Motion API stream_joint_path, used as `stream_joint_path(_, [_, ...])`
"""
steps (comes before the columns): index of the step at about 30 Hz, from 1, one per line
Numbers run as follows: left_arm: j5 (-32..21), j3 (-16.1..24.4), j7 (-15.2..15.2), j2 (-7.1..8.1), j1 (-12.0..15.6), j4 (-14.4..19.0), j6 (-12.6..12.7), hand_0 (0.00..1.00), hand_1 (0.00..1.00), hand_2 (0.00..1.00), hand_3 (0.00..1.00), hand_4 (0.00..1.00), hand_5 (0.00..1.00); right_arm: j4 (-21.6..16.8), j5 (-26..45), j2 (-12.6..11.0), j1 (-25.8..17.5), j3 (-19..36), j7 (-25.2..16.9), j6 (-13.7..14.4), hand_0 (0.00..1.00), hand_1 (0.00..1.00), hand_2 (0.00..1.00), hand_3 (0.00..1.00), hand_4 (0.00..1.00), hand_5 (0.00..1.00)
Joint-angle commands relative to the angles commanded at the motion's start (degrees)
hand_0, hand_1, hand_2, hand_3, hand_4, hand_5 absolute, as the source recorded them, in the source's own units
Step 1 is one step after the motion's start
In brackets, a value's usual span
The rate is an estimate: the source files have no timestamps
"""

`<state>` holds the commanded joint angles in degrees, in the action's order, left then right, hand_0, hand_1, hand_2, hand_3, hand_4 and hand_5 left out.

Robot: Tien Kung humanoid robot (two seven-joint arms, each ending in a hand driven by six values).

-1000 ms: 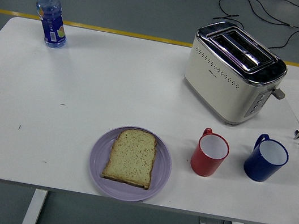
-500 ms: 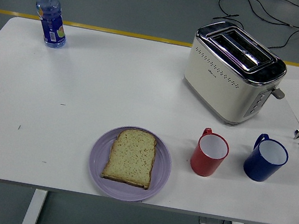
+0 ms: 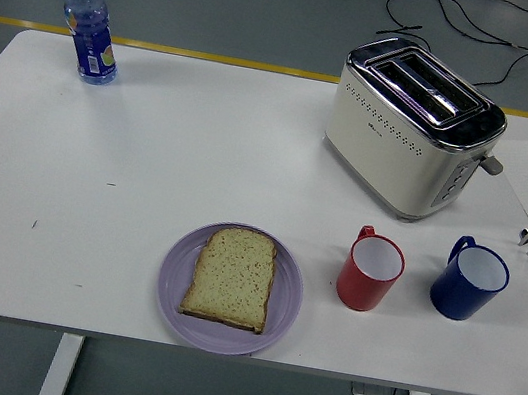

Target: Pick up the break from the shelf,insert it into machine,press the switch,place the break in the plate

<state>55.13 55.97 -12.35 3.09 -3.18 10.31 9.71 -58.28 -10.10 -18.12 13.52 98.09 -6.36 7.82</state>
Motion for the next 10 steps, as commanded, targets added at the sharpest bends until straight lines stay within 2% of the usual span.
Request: stream_joint_path(10, [1.2, 0.8, -0.1, -0.07, 0.2, 0.0, -0.2, 0.662, 0.578, 0.616, 0.635, 0.357, 0.998, -0.3, 0.2, -0.2, -0.3, -0.2, -0.3, 0.1, 0.757, 0.707, 0.720, 0.638, 0.433, 0.241])
